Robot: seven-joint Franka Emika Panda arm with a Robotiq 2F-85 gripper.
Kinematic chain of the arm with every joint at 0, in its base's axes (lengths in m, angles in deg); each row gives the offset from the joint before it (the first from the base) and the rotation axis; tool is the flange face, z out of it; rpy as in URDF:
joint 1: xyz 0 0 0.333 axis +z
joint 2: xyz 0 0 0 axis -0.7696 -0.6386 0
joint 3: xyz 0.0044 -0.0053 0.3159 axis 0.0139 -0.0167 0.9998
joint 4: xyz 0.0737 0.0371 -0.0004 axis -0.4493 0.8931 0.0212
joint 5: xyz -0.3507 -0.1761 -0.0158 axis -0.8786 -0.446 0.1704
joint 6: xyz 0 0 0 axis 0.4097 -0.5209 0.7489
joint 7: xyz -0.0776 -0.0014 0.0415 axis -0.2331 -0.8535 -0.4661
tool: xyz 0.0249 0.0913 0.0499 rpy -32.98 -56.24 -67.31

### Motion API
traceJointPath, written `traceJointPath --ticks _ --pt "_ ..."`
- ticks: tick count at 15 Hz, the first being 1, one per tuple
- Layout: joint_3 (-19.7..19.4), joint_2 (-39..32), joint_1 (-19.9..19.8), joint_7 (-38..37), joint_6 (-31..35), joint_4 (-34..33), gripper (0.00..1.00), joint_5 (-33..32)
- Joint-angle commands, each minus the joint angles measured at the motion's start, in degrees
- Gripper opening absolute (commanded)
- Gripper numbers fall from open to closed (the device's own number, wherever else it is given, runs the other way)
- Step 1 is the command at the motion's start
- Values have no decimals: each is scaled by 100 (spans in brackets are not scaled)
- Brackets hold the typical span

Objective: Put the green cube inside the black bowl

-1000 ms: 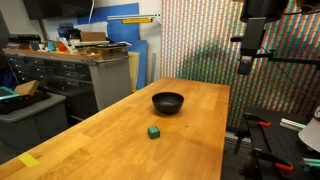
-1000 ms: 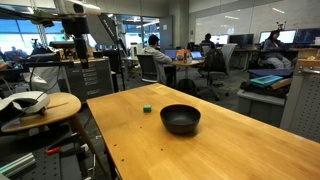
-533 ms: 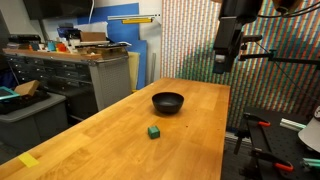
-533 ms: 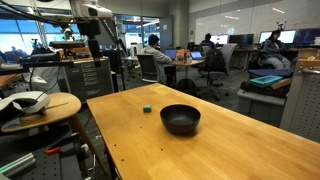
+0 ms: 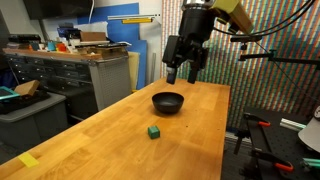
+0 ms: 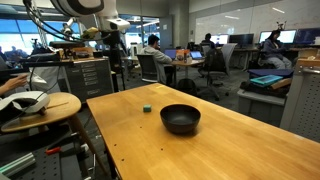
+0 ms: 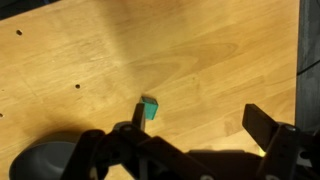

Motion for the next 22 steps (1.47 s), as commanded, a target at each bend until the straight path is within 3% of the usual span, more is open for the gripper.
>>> traceJointPath --ticks 1,5,9,14,15,17,22 --pt "69 -940 -141 -858 427 -597 100 -676" --pt "-194 -1673 -19 -1836 531 -1026 100 -1667" --pt "-514 -2261 193 -2254 514 -1464 100 -2090" --pt "-779 -2840 373 -2147 705 -1881 100 -1829" --pt "-666 -2935 297 -1843 717 -1958 100 -1425" --pt "-682 -3024 367 -1807 656 -2067 100 -1274" --pt "-894 -3217 522 -2003 738 -2154 100 -1309"
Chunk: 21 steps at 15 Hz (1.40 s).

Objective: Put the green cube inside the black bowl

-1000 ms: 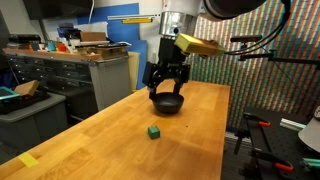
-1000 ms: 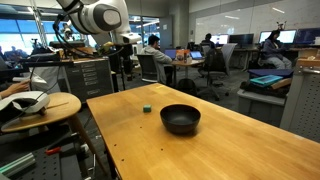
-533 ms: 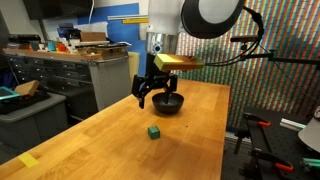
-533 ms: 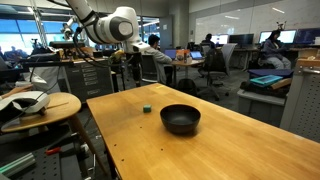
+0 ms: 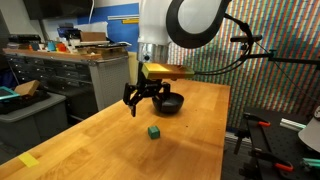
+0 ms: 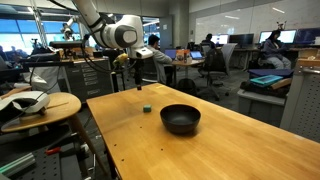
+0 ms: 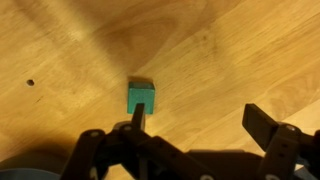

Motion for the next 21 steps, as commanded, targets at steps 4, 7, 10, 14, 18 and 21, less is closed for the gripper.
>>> traceJointPath --ticks 4,7,10,14,18,21 --pt "-378 -329 142 -87 35 -244 100 124" --pt "-413 -485 68 28 -14 -310 100 301" --pt "-372 -703 42 105 -9 -445 100 527" --pt "-439 -662 122 123 -9 -321 100 613" --pt "-454 -681 138 128 -12 -305 100 624" --pt "-456 -681 138 128 -12 -305 100 624"
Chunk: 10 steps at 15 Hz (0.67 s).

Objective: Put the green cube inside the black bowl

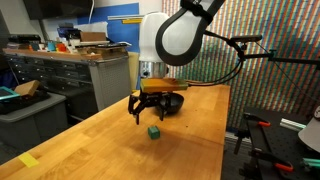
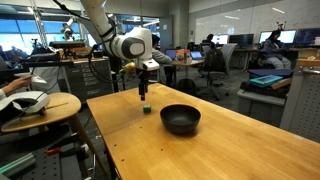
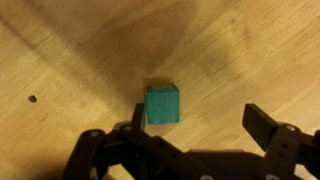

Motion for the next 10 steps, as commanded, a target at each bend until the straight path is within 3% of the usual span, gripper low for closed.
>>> traceJointPath --ticks 1,10 --pt "-107 6 108 18 -35 0 100 33" --pt "-209 -259 -34 248 -108 1 100 65"
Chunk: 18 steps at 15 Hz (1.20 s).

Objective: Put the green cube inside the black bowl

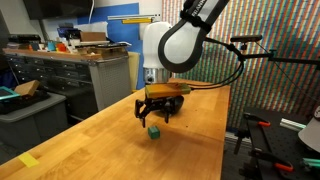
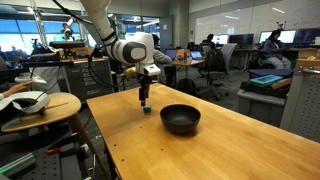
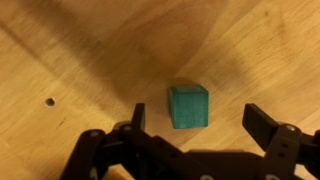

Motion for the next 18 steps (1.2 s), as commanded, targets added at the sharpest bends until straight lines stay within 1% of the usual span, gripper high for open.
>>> traceJointPath --ticks 1,5,9,10,11,12,13,17,18 --pt "-39 -160 -59 306 -128 -134 100 78" --pt "20 -370 -155 679 -288 -275 100 139" --pt "22 -511 -163 955 -454 -416 100 165" --pt "29 -536 -173 1016 -508 -455 75 185" --pt "30 -556 -176 1070 -528 -481 75 200" --pt "28 -570 -177 1116 -547 -504 68 218" --pt "26 -580 -178 1155 -556 -523 58 245" --pt "48 -582 -210 1328 -496 -545 28 389" --pt "60 -567 -232 1383 -467 -535 19 438"
